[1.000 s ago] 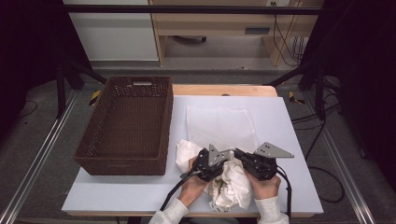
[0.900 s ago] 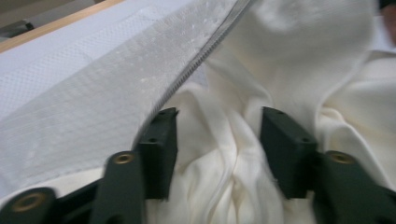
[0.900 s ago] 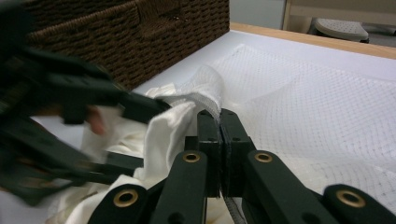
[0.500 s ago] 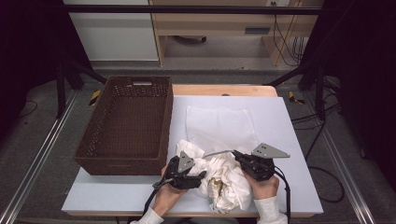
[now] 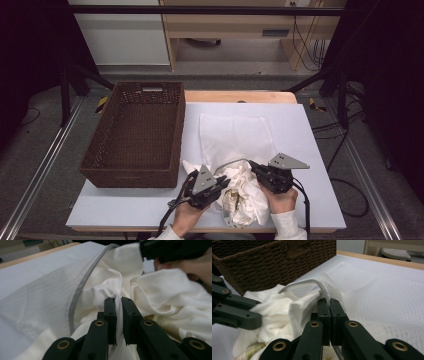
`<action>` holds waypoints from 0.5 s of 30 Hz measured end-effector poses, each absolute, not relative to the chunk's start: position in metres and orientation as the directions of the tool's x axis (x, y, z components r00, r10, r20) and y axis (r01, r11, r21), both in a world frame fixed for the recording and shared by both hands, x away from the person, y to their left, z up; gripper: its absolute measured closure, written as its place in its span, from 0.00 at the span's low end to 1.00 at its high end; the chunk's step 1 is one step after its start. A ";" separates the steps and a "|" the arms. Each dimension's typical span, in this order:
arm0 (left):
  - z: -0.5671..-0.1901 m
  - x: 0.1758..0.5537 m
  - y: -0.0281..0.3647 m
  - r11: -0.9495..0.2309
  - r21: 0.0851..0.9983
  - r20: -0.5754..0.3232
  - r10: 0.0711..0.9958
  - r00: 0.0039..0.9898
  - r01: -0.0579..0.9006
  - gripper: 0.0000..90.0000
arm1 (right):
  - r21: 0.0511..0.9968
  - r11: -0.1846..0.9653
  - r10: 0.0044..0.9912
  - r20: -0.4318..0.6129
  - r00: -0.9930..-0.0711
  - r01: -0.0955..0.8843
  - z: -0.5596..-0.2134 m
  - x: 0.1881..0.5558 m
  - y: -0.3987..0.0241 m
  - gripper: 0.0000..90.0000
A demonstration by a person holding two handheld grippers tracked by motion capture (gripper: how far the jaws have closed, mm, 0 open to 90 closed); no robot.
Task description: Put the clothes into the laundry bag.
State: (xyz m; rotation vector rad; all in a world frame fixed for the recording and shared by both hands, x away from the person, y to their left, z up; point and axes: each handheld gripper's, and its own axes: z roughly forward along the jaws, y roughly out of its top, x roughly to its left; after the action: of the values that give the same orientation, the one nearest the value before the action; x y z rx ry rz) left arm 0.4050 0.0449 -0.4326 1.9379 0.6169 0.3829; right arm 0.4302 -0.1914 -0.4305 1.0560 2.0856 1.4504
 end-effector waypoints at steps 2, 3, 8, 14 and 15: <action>-0.432 0.410 0.029 -0.358 0.900 -0.004 0.565 0.825 0.249 0.92 | 0.915 0.175 0.761 0.109 -0.639 0.365 -0.430 0.430 -0.192 0.99; -0.432 0.413 0.022 -0.357 0.901 -0.002 0.563 0.826 0.246 0.92 | 0.916 0.175 0.760 0.108 -0.641 0.361 -0.430 0.430 -0.193 0.99; -0.442 0.434 0.001 -0.386 0.877 -0.004 0.591 0.807 0.286 0.90 | 0.926 0.164 0.734 0.115 -0.669 0.339 -0.428 0.429 -0.191 0.99; -0.466 0.461 -0.007 -0.434 0.842 0.065 0.671 0.739 0.320 0.90 | 0.936 0.170 0.720 0.096 -0.688 0.309 -0.421 0.423 -0.191 0.99; -0.465 0.462 -0.007 -0.426 0.846 0.057 0.671 0.739 0.321 0.88 | 0.934 0.180 0.725 0.087 -0.683 0.310 -0.421 0.423 -0.191 0.99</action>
State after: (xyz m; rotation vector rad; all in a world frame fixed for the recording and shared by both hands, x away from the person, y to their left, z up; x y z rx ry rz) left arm 0.4616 -0.0067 -0.4653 2.0365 0.7504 0.4907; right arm 0.4228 -0.1913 -0.4208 0.9765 2.0855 1.5083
